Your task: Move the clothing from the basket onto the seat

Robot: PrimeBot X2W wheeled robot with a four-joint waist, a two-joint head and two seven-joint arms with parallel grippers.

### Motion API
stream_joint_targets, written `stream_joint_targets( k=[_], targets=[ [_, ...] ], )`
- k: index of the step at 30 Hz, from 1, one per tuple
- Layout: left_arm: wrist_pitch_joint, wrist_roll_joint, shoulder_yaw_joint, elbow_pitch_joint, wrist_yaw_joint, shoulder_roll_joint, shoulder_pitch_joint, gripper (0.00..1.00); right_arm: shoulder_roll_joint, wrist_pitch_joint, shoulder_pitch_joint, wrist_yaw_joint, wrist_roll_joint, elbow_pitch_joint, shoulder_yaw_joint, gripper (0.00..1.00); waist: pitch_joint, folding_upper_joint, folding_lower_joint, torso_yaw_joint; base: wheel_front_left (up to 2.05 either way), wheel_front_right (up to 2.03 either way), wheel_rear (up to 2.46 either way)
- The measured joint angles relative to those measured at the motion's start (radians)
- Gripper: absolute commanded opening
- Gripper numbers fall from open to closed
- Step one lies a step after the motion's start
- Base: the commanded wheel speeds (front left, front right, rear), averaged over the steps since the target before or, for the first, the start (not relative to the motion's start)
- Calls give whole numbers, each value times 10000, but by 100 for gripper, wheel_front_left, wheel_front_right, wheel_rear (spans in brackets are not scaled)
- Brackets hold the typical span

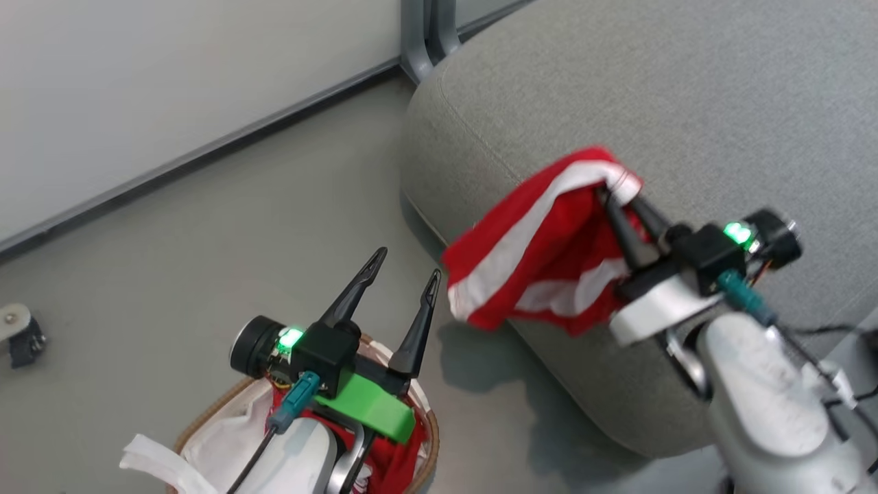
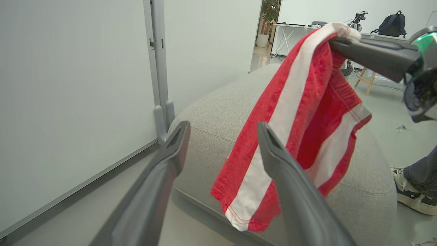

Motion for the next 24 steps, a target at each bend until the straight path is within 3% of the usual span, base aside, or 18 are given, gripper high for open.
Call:
stream_joint_targets(
  k=[10, 15, 24],
  targets=[
    [-2, -2, -481, -288, 0, 825, -619, 100, -1630, 0, -3325, 2, -763, 792, -1016, 0, 1462, 0, 0, 295, 0, 0, 0],
    [0, 10, -598, -533, 0, 1191, -854, 100, -2157, 0, -4996, 2, -1156, 1358, -1490, 0, 2271, 0, 0, 543, 0, 0, 0],
    [0, 36, -882, -928, 0, 1649, -1377, 100, -2855, -17, -6974, 2, -2295, 2855, -3241, 0, 3763, 0, 1, 1039, 0, 0, 0]
  ],
)
